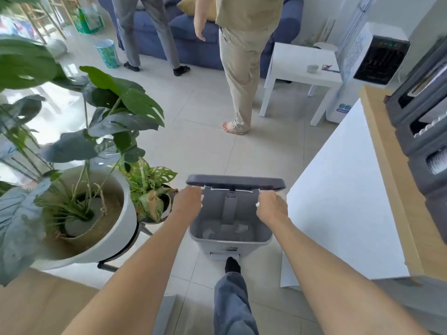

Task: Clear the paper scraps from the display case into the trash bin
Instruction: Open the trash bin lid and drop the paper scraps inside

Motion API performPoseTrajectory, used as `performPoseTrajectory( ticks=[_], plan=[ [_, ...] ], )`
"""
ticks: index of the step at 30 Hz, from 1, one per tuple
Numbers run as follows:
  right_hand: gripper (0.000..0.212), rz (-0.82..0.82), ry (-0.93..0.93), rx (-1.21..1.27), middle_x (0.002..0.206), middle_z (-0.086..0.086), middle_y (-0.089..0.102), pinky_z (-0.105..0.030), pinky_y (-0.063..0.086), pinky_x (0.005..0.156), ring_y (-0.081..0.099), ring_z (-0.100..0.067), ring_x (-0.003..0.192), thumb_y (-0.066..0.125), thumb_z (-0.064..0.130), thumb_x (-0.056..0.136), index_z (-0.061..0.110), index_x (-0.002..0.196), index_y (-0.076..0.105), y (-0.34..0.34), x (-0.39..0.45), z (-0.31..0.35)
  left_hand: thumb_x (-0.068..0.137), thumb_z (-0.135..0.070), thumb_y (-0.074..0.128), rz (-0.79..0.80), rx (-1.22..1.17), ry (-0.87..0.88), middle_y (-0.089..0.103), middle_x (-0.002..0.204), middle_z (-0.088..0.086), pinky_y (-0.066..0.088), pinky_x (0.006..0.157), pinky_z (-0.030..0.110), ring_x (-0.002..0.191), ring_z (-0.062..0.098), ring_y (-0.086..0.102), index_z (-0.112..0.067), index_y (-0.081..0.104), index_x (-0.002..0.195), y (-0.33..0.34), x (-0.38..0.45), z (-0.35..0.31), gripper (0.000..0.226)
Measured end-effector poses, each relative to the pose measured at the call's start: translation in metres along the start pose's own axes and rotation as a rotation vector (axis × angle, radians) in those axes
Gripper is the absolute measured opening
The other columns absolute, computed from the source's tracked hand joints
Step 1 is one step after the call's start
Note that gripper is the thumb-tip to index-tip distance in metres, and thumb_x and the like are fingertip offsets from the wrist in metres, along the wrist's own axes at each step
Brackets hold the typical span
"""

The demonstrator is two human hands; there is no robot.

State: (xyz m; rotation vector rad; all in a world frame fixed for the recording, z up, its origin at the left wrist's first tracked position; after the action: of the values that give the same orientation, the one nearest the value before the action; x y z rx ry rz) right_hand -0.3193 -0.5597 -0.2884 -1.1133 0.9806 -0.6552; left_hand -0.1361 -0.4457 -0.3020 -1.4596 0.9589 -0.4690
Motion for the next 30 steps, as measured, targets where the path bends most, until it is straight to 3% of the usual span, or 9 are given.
performPoseTrajectory(
  ticks=[9,18,22,25,30],
  plan=[
    [0.019,0.054,-0.008,-0.017,0.108,-0.013,0.068,-0.03,0.05,0.077,0.065,-0.029,0.097,0.056,0.006,0.092,0.006,0.11,0.063,0.055,0.032,-0.015,0.096,-0.014,0.048,0.123,0.087,0.054,0.062,0.119,0.016,0.05,0.087,0.036,0.11,0.031,0.06,-0.002,0.055,0.118,0.072,0.034,-0.017,0.026],
    [0.016,0.049,0.0,0.025,0.105,-0.014,0.067,-0.029,0.043,0.07,0.065,-0.03,0.095,0.054,0.005,0.093,0.004,0.106,0.063,0.082,0.063,-0.021,0.097,-0.008,0.045,0.104,-0.023,-0.054,0.066,0.114,0.017,0.051,0.084,0.036,0.105,0.033,0.064,0.0,0.058,0.113,0.094,0.048,-0.028,0.022],
    [0.03,0.017,0.009,0.12,0.115,-0.013,0.065,-0.033,0.052,0.08,0.064,-0.029,0.101,0.057,0.018,0.094,0.005,0.122,0.056,0.093,0.071,-0.024,0.104,-0.023,0.034,0.046,-0.081,-0.099,0.066,0.114,0.015,0.052,0.085,0.034,0.107,0.031,0.064,0.001,0.057,0.117,0.097,0.046,-0.03,0.035],
    [0.046,0.044,-0.001,0.077,0.124,-0.013,0.06,-0.034,0.052,0.087,0.06,-0.029,0.11,0.059,0.025,0.093,0.009,0.135,0.047,0.096,0.069,-0.025,0.104,-0.029,0.029,0.033,-0.106,-0.127,0.06,0.127,0.018,0.05,0.089,0.033,0.116,0.03,0.06,0.004,0.047,0.129,0.101,0.04,-0.026,0.046],
    [0.053,0.037,0.045,-0.047,0.125,-0.013,0.057,-0.036,0.048,0.09,0.055,-0.028,0.114,0.04,0.052,0.096,0.011,0.126,0.053,0.09,0.062,-0.027,0.102,-0.034,0.033,0.041,-0.172,-0.152,0.053,0.132,0.017,0.048,0.092,0.035,0.12,0.031,0.056,0.001,0.039,0.136,0.094,0.03,-0.023,0.049]
  ],
)
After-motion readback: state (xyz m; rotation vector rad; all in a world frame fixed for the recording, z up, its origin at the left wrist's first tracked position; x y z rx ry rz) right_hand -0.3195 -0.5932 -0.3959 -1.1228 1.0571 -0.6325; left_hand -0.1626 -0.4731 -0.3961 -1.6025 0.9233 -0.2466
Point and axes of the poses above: each hand's wrist, its own x-axis towards the middle knuckle, its own y-axis out of the palm, z = x × y, the point moved 2 cm from there along x, towards the middle knuckle
